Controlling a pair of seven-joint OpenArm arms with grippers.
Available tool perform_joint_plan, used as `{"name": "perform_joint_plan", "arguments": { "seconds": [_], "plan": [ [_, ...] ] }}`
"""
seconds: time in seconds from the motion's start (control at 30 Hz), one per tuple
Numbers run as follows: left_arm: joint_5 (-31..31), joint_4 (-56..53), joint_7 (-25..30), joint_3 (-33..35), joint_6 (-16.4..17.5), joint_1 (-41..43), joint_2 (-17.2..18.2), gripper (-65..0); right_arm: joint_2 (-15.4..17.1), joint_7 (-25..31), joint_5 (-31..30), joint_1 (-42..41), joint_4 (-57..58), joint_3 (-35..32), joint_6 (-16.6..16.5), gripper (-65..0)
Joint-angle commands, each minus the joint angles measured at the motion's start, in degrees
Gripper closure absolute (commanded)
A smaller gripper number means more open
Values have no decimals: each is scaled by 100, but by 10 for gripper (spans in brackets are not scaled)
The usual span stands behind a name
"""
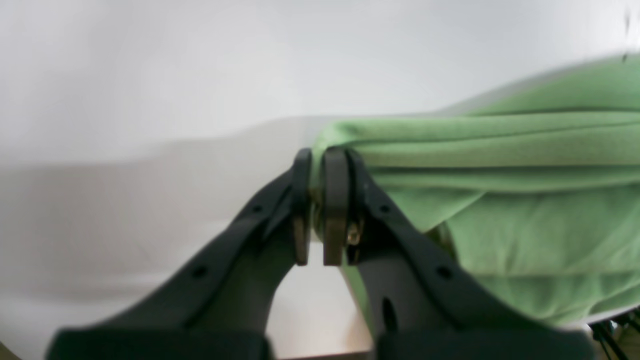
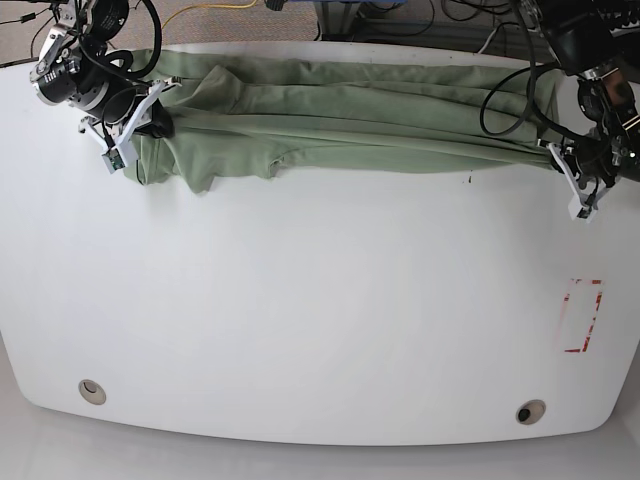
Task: Layout the t-shirt on the table in an organized manner, then fold the t-shirt properly
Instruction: 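Regrasp the folded shirt edge with both grippers and lower it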
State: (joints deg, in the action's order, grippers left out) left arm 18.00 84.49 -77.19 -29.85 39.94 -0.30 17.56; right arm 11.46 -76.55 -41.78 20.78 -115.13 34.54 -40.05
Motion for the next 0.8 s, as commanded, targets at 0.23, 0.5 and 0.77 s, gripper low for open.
{"name": "perform_joint_plan", "arguments": {
  "seconds": [0.23, 0.5, 0.77],
  "plan": [
    [-28, 127, 22, 158, 6, 16, 130, -221, 89, 91, -20, 186, -96, 31, 5, -279],
    [42, 742, -110, 176, 6, 34, 112, -308, 62, 99, -187, 265, -96, 471, 5, -536],
    [1255, 1824, -281, 167, 6, -142, 94, -317, 80, 99, -1215, -192, -96, 954, 5, -472]
  ]
}}
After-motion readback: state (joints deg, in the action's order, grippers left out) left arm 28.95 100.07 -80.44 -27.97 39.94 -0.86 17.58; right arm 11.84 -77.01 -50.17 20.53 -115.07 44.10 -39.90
